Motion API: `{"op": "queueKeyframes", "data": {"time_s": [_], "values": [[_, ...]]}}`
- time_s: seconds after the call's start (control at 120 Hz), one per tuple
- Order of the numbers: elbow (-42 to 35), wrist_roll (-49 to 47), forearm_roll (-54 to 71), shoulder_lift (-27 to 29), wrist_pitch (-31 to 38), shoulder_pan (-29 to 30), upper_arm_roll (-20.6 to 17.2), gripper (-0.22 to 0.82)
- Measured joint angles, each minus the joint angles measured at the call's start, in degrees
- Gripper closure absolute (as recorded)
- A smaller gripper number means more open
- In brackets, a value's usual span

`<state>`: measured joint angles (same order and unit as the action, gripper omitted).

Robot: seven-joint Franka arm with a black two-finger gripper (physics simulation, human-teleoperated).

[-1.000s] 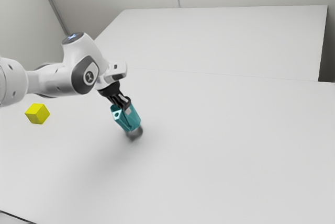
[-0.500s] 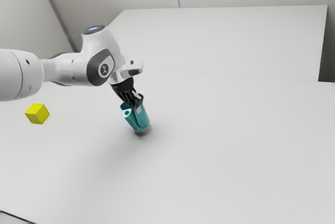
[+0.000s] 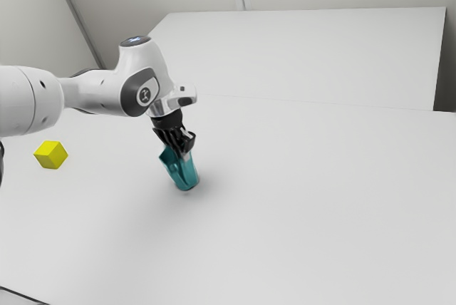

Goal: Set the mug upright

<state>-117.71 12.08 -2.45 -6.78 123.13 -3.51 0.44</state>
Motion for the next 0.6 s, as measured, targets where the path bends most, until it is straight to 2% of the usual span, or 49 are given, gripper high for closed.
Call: {"op": "queueKeyframes", "data": {"time_s": [0.233,0.358,0.533,0.6], "values": [[0.0,-1.19,-0.24,0.39,-0.41,0.09,0.0,0.37],[-0.07,-1.69,-0.26,1.04,-0.47,0.09,-0.01,0.3],[-0.18,-2.27,-0.28,2.38,-0.46,0.0,-0.03,0.25],[0.19,-2.42,-0.28,2.78,-0.53,0.0,-0.05,0.19]]}}
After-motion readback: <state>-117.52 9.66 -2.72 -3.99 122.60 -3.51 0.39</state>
